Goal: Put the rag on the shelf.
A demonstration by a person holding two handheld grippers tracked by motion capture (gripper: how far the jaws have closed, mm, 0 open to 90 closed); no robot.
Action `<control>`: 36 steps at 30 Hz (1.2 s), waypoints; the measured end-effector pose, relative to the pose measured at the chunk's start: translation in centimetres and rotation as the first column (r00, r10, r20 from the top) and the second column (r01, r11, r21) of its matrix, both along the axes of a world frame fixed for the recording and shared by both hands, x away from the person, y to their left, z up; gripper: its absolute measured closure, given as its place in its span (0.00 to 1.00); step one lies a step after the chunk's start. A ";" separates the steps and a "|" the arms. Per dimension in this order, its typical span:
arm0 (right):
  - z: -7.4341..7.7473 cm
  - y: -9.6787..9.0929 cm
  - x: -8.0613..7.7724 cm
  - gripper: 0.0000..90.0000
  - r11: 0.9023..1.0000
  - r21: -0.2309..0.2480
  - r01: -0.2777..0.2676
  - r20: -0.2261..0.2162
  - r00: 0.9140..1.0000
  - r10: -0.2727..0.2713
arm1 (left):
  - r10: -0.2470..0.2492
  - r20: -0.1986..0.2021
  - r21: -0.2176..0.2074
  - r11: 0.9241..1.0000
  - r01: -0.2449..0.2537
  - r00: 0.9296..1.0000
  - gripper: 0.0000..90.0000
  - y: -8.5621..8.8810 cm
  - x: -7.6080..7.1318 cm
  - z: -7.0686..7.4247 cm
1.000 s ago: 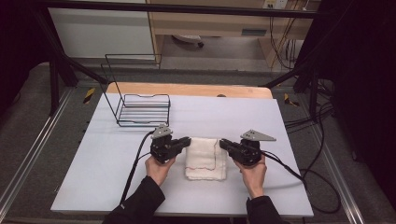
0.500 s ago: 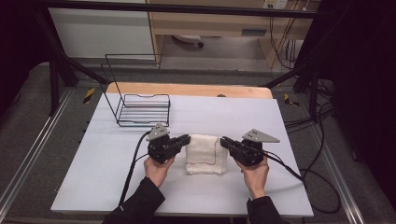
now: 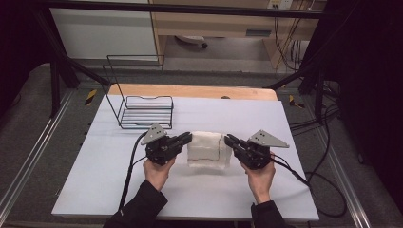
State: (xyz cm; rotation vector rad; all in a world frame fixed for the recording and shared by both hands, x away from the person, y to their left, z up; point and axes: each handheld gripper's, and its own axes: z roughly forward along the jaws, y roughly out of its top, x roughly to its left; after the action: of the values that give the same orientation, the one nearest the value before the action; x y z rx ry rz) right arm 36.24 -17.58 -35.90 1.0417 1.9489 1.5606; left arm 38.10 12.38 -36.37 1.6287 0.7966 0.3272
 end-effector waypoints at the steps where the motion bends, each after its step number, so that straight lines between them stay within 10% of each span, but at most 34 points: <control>1: 0.1 0.0 0.0 0.92 1.000 0.002 0.000 0.004 1.000 0.000 | 0.000 0.009 -0.002 1.000 0.000 1.000 0.93 0.0 -0.1 0.2; 36: 5.1 4.8 0.7 0.93 0.997 0.074 -0.025 0.182 0.983 0.011 | 0.086 0.127 -0.065 0.995 -0.079 0.988 0.93 4.8 -0.1 5.3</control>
State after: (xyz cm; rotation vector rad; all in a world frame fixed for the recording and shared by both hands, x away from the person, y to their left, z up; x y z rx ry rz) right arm 36.95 -12.82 -30.85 0.8789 1.7933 1.6889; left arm 38.00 17.19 -31.04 1.5053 0.7688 0.4597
